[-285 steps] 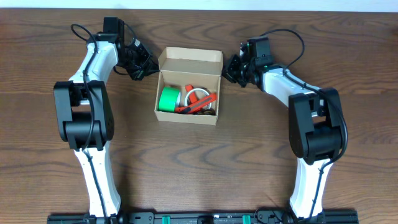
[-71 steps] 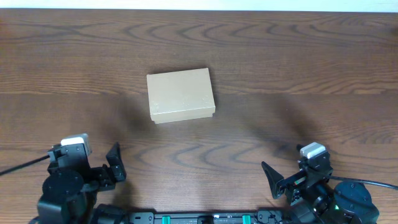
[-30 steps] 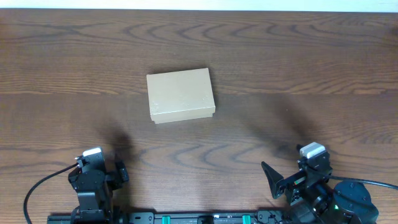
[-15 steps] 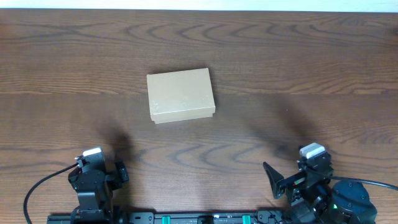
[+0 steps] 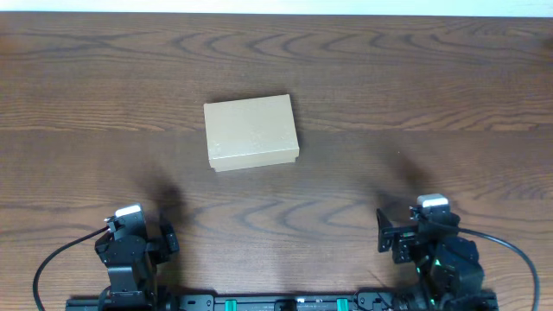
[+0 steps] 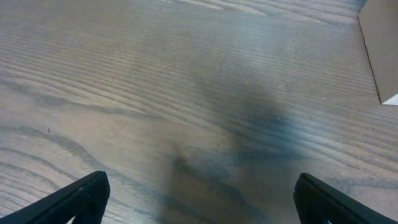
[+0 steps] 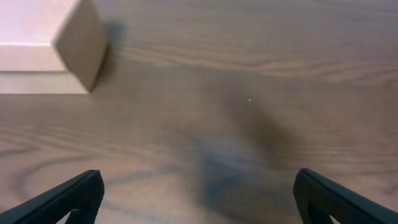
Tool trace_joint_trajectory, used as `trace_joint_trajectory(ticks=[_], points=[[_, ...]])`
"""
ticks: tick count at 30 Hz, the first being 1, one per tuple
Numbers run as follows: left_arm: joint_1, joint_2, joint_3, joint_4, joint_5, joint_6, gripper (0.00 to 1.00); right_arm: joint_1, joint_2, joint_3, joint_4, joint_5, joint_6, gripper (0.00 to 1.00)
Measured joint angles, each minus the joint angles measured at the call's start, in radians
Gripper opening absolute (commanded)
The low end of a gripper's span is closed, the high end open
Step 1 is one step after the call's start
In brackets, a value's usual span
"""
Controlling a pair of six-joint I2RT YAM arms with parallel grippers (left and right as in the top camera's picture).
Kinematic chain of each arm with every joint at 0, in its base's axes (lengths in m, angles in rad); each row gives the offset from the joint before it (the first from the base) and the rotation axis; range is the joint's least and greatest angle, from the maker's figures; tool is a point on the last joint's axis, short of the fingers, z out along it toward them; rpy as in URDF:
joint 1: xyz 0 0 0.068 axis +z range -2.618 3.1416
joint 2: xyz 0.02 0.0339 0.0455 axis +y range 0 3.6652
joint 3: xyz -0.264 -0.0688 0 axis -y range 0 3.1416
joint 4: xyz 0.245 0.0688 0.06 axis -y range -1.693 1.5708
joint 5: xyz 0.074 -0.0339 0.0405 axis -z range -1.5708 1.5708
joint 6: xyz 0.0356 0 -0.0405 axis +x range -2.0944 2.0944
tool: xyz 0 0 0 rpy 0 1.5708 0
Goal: Pack container
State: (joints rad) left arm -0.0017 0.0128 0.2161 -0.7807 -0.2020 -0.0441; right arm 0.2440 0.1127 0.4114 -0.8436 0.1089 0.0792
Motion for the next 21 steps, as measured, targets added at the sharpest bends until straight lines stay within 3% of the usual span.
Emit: trace_joint_trajectory(ticks=[12,21], points=[[0.000,0.000,-0.001,0.000,0.000,0.000,0.95,-0.115,-0.056,-0.204,0.021,-0.007,0.090,0.99],[0.000,0.000,-0.001,0.000,0.000,0.000,0.95,-0.124,-0.097,-0.219,0.022,-0.026,0.116,0.99]])
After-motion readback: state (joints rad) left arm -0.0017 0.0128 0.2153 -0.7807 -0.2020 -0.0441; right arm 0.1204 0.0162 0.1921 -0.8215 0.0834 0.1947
